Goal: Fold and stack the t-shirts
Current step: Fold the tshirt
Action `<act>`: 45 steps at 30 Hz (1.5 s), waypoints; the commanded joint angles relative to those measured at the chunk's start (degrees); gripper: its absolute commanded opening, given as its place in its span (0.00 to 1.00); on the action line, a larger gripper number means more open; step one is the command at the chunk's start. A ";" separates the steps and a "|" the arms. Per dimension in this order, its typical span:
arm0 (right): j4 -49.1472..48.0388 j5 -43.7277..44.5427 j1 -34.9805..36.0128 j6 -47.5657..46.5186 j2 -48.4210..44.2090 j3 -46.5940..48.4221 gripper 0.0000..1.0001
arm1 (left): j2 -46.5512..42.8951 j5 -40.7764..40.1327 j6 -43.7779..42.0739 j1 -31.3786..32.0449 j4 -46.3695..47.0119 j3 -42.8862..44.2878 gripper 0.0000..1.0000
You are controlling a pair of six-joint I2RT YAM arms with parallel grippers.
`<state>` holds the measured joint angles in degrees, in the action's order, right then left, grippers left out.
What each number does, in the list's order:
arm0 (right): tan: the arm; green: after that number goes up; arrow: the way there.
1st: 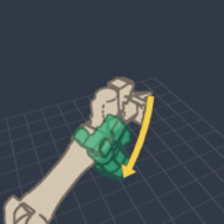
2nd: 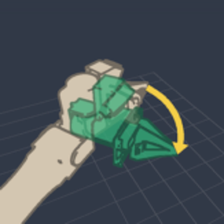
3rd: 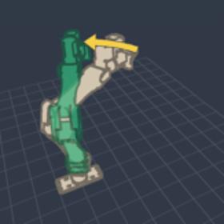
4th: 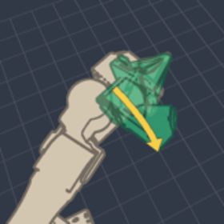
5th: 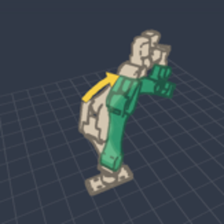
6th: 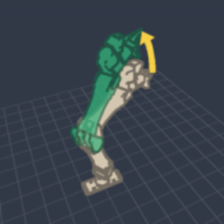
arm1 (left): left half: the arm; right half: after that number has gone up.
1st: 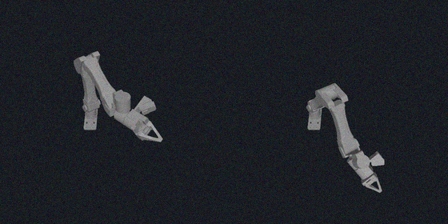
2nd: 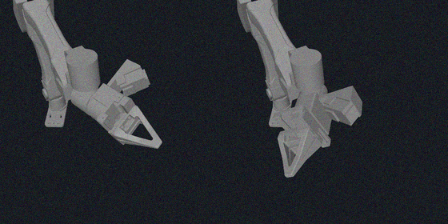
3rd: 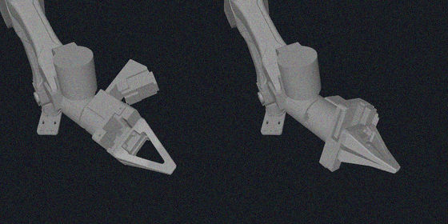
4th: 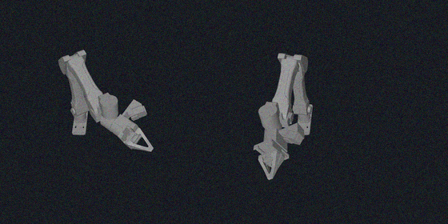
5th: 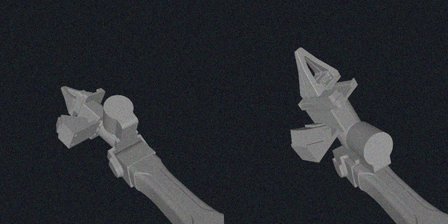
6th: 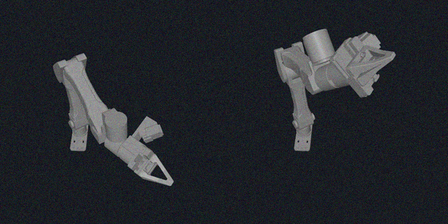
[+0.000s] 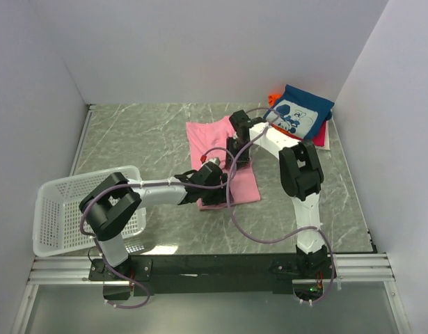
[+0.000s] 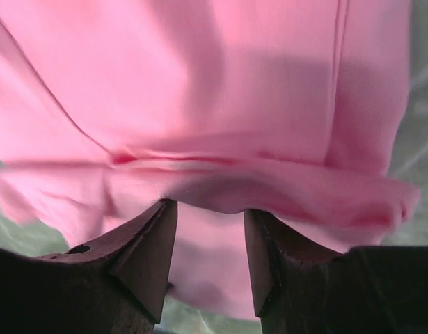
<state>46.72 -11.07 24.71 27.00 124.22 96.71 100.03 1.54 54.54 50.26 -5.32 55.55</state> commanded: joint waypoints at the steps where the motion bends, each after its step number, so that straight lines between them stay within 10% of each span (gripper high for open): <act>1: -0.75 3.51 -0.54 2.52 2.42 7.78 0.50 | 2.10 -1.10 -1.28 3.08 -4.08 -2.64 0.70; 11: 0.30 1.32 -3.00 5.60 3.49 20.28 0.50 | -2.81 -4.26 0.30 7.39 -9.17 -6.94 0.70; 32: -13.05 -4.39 -6.87 -1.96 -39.57 -45.34 0.53 | -23.57 -14.56 16.73 5.90 -24.12 -10.28 0.73; 45: -18.77 -8.26 -6.87 -2.66 -43.10 -56.98 0.53 | -25.49 -13.14 23.94 4.41 -22.01 -16.34 0.72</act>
<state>31.88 -18.06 17.63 25.61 81.91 40.16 76.82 -12.27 74.98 55.07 -28.18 41.04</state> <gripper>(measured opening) 0.528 0.717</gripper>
